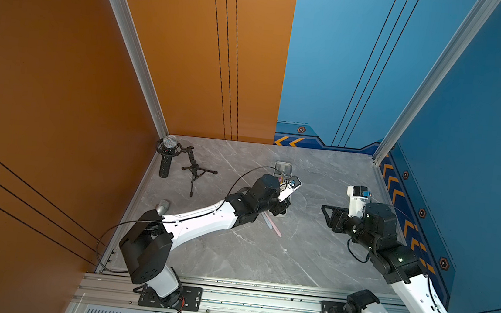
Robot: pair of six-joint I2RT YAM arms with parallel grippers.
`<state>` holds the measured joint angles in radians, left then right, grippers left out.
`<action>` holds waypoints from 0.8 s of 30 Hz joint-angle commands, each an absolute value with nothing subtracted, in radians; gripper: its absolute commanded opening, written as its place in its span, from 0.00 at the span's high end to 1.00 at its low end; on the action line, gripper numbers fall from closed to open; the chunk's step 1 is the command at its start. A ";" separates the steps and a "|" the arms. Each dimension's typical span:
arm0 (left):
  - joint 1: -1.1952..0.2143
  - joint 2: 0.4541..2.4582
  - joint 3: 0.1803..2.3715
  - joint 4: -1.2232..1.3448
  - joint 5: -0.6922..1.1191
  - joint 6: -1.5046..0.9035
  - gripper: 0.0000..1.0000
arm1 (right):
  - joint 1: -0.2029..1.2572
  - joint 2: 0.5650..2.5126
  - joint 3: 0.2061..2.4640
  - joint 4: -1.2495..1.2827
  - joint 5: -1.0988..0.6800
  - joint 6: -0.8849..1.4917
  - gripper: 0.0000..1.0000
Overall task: Place the toothbrush into the toothbrush holder
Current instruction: Place the toothbrush in the toothbrush holder.
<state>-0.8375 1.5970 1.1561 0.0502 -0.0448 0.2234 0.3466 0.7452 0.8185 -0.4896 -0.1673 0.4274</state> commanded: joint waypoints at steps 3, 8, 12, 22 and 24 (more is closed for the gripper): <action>-0.813 1.663 1.233 -0.026 0.006 0.198 1.00 | 0.329 0.736 0.809 -0.511 -0.202 0.446 0.48; -0.795 1.702 1.269 -0.065 0.032 0.189 1.00 | 0.311 0.742 0.804 -0.511 -0.216 0.454 0.48; -0.788 1.720 1.281 -0.081 0.044 0.187 1.00 | 0.294 0.752 0.799 -0.511 -0.231 0.456 0.48; -0.776 1.758 1.329 -0.120 0.092 0.185 1.00 | 0.251 0.761 0.796 -0.511 -0.275 0.461 0.48; -0.773 1.765 1.346 -0.140 0.098 0.191 1.00 | 0.246 0.761 0.795 -0.511 -0.282 0.463 0.48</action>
